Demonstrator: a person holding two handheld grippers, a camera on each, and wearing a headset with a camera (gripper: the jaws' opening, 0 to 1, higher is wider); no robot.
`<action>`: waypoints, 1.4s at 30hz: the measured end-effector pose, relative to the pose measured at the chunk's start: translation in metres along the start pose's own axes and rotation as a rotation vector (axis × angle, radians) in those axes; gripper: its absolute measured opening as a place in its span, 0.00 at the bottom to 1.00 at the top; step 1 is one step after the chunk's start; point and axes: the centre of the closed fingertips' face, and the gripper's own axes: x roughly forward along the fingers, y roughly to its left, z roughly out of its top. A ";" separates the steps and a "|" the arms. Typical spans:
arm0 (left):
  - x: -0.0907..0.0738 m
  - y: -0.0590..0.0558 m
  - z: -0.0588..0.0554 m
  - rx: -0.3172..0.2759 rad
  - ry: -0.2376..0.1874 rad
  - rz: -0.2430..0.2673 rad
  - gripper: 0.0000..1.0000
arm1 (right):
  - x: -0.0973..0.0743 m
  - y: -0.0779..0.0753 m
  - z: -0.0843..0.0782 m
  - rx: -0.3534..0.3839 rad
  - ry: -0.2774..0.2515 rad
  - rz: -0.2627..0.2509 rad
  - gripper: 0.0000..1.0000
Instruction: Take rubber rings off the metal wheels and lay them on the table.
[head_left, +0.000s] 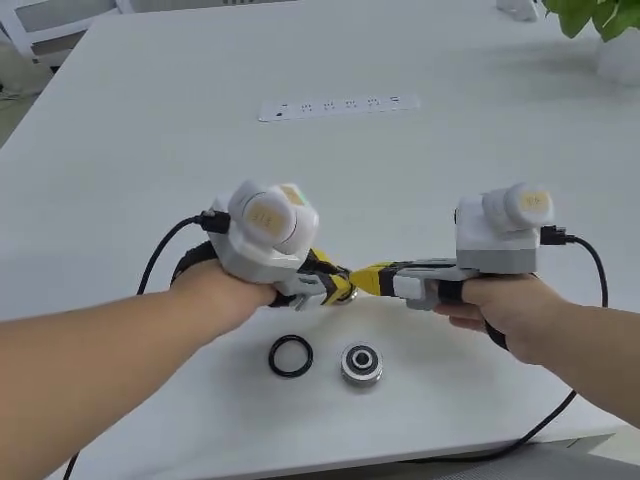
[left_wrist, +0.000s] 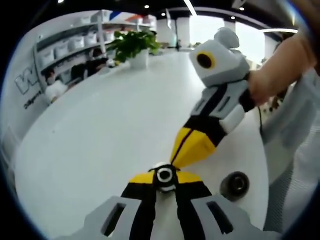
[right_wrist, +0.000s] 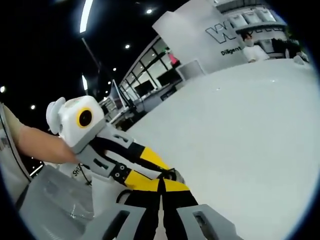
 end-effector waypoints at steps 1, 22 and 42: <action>-0.001 -0.001 0.000 0.003 0.003 -0.002 0.15 | 0.000 0.000 0.000 -0.001 0.001 -0.001 0.00; -0.041 -0.008 0.003 0.001 -0.031 -0.035 0.40 | 0.001 0.006 0.002 -0.042 0.021 0.002 0.00; -0.073 -0.010 -0.009 -0.032 -0.061 -0.040 0.58 | 0.003 0.023 0.012 -0.060 0.017 0.031 0.00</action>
